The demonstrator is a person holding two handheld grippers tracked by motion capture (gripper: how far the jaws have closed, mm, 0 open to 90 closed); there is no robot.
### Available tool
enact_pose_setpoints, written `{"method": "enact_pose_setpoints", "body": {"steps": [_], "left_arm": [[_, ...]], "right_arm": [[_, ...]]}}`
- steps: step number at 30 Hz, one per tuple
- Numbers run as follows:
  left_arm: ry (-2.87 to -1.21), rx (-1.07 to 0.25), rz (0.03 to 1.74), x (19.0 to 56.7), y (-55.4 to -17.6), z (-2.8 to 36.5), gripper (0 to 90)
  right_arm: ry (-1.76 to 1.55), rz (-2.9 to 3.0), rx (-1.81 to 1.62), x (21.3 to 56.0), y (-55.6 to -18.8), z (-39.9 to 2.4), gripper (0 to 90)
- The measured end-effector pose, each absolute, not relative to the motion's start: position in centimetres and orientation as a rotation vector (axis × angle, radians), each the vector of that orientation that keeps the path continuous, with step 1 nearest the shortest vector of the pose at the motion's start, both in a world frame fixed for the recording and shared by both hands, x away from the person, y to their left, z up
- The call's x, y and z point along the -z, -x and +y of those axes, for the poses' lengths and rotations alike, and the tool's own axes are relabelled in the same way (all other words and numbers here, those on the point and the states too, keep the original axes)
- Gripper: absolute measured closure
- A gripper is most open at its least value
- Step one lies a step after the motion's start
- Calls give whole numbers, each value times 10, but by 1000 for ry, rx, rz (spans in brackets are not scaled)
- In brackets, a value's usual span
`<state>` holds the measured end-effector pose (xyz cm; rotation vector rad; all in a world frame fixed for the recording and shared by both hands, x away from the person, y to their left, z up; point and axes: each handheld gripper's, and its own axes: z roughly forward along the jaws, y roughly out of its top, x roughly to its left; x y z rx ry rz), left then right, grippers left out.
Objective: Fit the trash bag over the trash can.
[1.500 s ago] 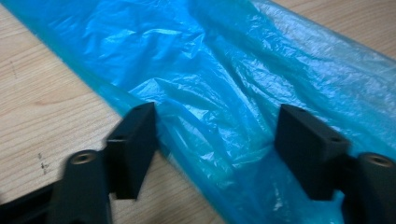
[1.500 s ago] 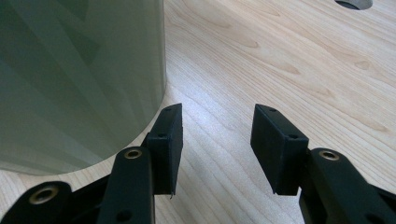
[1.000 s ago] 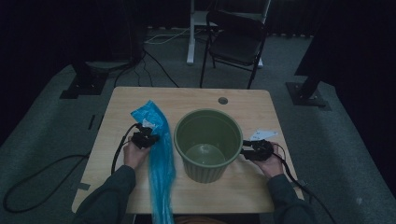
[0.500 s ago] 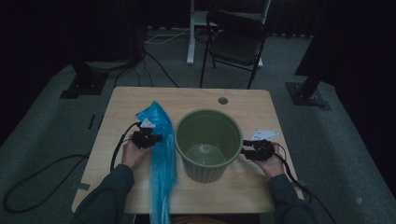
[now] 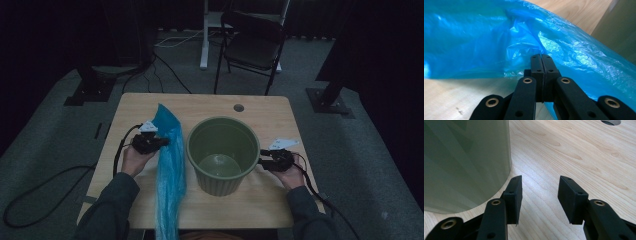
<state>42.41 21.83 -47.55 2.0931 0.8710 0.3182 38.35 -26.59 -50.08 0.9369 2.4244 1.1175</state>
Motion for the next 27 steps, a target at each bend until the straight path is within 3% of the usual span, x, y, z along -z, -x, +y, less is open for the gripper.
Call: {"method": "enact_pose_setpoints", "body": {"steps": [13, 27], "left_arm": [[-2077, -317, 680, 424, -415, 219, 898], [-2031, -263, 556, 393, -404, 223, 898]], "right_arm": [[-937, 2423, -1124, 500, -385, -267, 541], [-917, 2435, -1139, 499, -384, -264, 542]]}}
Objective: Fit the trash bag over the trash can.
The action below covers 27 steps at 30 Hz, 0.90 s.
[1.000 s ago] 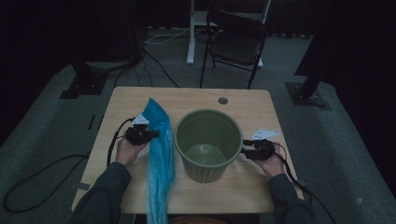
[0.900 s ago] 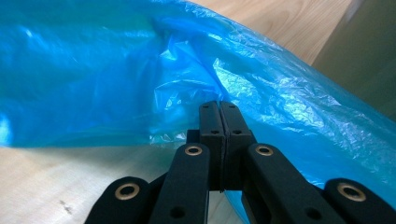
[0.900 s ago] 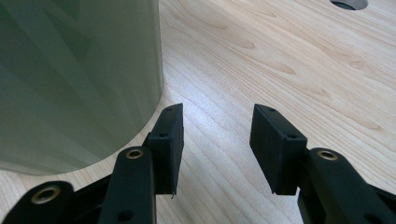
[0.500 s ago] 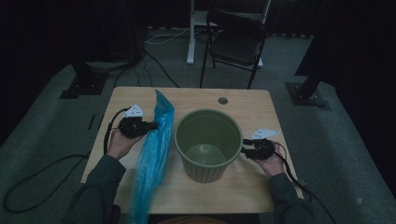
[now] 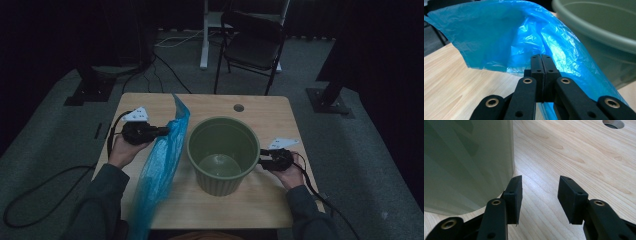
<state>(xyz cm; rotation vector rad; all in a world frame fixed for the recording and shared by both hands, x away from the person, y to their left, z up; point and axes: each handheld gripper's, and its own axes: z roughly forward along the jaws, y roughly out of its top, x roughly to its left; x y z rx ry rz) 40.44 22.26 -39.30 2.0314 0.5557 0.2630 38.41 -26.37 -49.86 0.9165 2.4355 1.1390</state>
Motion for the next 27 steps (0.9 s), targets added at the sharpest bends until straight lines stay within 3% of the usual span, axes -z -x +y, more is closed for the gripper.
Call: {"method": "enact_pose_setpoints", "body": {"steps": [27], "left_arm": [[-1989, -210, 227, 316, -377, 189, 897]], "right_arm": [[-882, 2449, -1158, 496, -389, -258, 542]]}}
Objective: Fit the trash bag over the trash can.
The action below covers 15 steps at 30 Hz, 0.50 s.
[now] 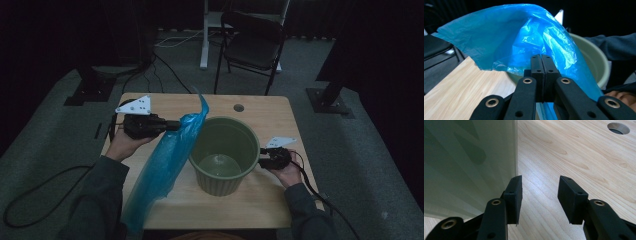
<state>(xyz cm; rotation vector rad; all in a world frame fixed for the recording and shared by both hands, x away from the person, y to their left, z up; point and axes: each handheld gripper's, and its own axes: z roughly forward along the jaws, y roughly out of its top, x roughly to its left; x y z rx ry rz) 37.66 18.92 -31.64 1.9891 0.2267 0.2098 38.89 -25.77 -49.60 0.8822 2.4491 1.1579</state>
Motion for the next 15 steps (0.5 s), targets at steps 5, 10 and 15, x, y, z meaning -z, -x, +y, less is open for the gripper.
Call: {"method": "enact_pose_setpoints", "body": {"steps": [5, 10, 15], "left_arm": [[-2004, -193, 163, 308, -373, 178, 897], [-2008, -151, 76, 303, -365, 168, 897], [-1995, -108, 9, 299, -358, 165, 896]], "right_arm": [[-883, 2446, -1159, 496, -389, -258, 543], [-887, 2444, -1160, 496, -389, -259, 543], [-889, 2444, -1158, 496, -389, -259, 543]]}}
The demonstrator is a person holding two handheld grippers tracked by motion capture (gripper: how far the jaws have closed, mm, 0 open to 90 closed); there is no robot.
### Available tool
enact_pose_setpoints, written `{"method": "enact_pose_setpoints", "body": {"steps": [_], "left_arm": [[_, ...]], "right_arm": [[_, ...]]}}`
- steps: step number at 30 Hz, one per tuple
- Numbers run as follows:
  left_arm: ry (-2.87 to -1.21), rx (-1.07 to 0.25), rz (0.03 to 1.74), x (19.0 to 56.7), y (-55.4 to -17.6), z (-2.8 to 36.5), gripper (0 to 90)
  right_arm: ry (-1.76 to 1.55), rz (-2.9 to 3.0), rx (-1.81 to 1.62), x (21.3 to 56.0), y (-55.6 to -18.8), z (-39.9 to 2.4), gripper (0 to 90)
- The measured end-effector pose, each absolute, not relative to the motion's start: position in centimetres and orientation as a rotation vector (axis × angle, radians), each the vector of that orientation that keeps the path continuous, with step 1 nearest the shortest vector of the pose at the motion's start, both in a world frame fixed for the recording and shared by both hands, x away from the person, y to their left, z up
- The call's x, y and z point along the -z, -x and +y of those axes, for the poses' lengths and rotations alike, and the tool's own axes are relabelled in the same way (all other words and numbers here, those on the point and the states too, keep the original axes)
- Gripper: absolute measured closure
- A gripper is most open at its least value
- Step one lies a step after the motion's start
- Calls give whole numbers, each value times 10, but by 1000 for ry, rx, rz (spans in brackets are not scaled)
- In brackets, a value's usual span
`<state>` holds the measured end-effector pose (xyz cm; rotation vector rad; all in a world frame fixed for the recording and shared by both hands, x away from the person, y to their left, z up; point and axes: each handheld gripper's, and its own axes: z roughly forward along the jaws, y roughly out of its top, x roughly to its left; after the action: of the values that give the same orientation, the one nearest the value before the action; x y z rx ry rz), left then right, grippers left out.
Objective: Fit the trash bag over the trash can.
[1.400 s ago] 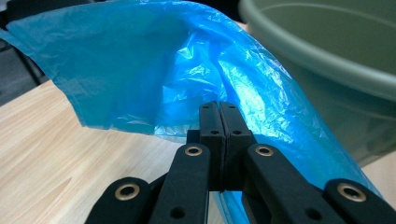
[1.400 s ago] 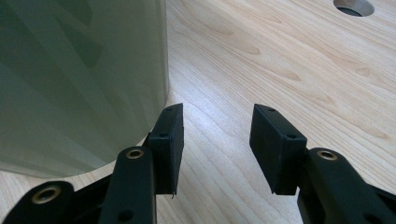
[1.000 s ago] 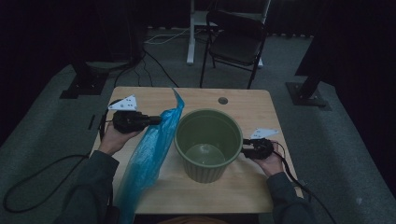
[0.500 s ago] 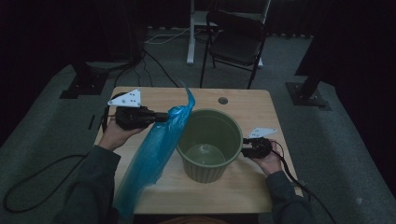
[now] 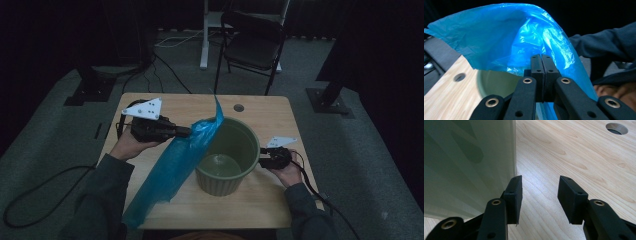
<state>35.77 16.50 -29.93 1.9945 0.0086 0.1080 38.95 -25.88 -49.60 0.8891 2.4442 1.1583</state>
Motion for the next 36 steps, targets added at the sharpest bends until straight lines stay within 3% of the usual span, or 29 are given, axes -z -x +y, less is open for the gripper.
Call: {"method": "enact_pose_setpoints", "body": {"steps": [7, 15, 27, 31, 36], "left_arm": [[-2030, -82, -16, 302, -357, 160, 896], [-2181, -27, 18, 326, -373, 135, 894], [-2294, -192, 207, 347, -400, 97, 886], [-2324, -246, 269, 352, -405, 83, 788], [-2239, -276, 314, 346, -404, 93, 661]], "right_arm": [[-883, 2447, -1156, 496, -390, -258, 543], [-885, 2445, -1157, 496, -390, -259, 543], [-888, 2444, -1157, 496, -390, -259, 543], [-888, 2443, -1159, 496, -389, -259, 543], [-894, 2436, -1165, 495, -389, -261, 543]]}}
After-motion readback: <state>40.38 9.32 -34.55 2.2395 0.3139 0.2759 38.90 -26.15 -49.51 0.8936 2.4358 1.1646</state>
